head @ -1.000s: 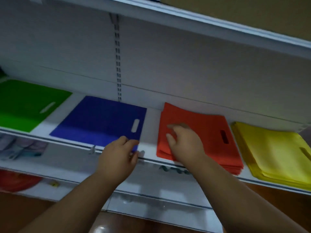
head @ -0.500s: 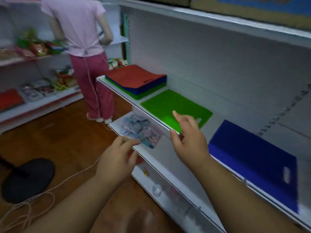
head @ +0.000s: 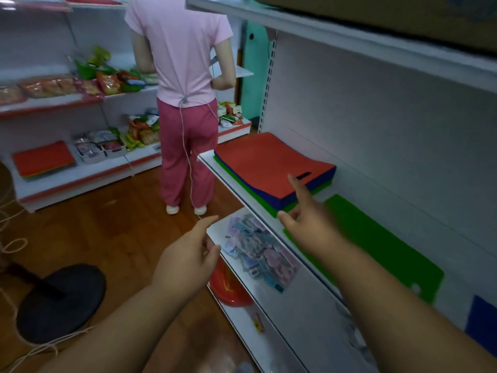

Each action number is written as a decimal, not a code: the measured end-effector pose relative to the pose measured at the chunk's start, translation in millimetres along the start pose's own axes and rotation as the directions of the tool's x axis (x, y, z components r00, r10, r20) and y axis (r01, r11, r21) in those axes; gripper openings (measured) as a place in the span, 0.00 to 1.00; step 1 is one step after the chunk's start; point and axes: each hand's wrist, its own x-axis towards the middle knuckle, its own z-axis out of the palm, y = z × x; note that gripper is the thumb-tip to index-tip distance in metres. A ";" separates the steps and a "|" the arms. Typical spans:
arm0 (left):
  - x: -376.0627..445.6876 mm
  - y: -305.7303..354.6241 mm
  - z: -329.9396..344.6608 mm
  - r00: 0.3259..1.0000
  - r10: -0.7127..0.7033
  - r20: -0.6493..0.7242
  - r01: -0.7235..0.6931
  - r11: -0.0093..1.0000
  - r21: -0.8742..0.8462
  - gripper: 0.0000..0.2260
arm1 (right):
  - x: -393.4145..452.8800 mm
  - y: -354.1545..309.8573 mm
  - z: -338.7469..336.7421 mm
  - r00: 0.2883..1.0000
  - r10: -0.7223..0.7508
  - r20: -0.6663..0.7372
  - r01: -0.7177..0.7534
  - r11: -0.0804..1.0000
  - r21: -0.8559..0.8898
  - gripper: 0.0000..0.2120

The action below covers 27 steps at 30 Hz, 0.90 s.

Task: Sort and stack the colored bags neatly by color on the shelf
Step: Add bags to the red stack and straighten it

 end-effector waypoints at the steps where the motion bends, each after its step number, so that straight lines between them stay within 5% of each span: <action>1: 18.2 -4.7 -5.0 1.000 0.001 0.002 -0.001 1.000 0.001 0.26 | 21.1 -3.2 3.3 0.998 0.045 0.032 -0.045 0.999 -0.008 0.38; 9: 122.5 -53.0 -0.8 0.971 0.050 0.235 0.005 0.974 -0.228 0.25 | 86.7 -6.1 41.7 0.929 0.336 0.155 -0.330 0.942 -0.062 0.33; 14: 187.1 -84.1 7.4 0.864 0.081 0.496 0.205 0.845 -0.495 0.23 | 74.4 -20.5 55.3 0.838 0.509 -0.197 -0.520 0.854 -0.005 0.17; 18: 228.6 -94.8 -2.3 0.864 -0.005 0.504 0.347 0.730 -0.588 0.21 | 58.8 -34.6 63.6 0.770 0.427 -0.475 -0.479 0.878 0.013 0.06; 27: 200.6 -64.8 14.5 0.852 0.263 0.452 -0.040 0.894 -0.446 0.09 | -34.1 -36.8 54.5 0.538 0.478 -0.694 -0.591 0.801 0.093 0.14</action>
